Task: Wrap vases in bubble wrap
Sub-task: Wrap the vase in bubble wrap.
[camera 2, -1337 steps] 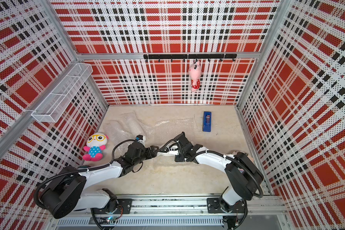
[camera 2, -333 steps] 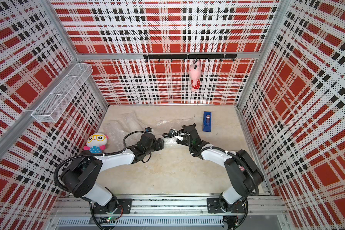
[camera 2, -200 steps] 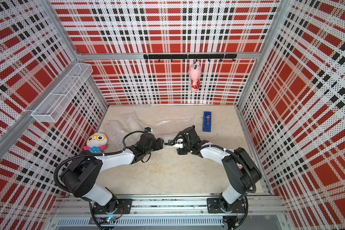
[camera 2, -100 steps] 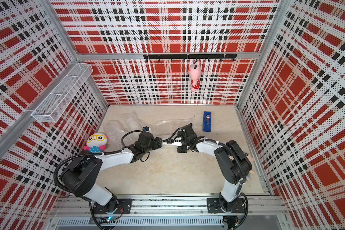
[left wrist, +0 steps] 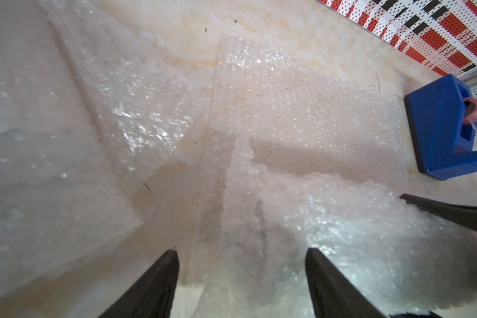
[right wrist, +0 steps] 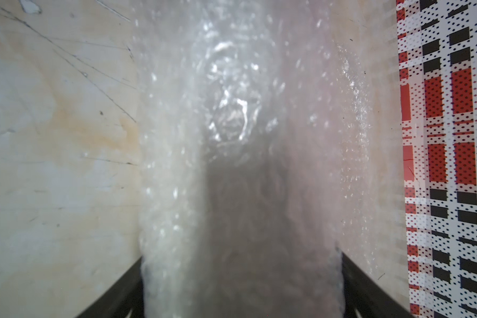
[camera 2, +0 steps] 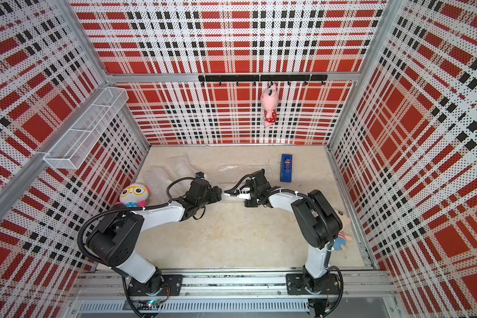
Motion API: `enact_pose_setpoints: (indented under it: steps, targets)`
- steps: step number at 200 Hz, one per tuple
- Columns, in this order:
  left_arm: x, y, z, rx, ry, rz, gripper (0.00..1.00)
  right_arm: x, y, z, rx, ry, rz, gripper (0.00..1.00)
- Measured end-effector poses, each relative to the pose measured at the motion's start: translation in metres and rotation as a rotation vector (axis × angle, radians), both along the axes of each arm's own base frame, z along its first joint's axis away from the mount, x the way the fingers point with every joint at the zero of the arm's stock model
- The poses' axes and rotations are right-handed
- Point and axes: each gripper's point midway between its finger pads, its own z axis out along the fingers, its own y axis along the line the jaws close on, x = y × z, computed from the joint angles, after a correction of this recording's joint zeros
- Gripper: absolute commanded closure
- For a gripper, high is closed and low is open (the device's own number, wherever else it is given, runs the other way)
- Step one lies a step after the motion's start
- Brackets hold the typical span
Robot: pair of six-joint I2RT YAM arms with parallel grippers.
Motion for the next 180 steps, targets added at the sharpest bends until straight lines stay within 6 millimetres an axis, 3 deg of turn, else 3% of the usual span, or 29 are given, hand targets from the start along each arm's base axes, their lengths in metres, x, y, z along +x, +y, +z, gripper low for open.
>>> enact_pose_setpoints:
  steps: [21,62,84,119,147,180]
  targets:
    - [0.002,0.008,0.005,-0.001,-0.005,0.019,0.21,-0.001,0.001,0.0,0.017,0.019,-0.028,0.27]
    - [0.001,0.034,0.044,-0.036,-0.096,0.088,0.2,-0.007,0.009,0.001,0.059,0.085,-0.127,0.28]
    - [-0.005,0.045,0.055,-0.044,-0.127,0.117,0.19,-0.015,0.017,0.001,0.089,0.145,-0.199,0.28]
    - [-0.016,0.052,0.048,-0.044,-0.115,0.128,0.2,-0.032,0.032,0.0,0.145,0.239,-0.309,0.31]
    - [-0.022,0.052,0.039,-0.04,-0.095,0.126,0.19,-0.04,0.034,0.001,0.211,0.309,-0.41,0.33]
    - [-0.026,0.037,0.034,-0.048,-0.086,0.087,0.19,-0.052,0.035,0.006,0.335,0.424,-0.519,0.35]
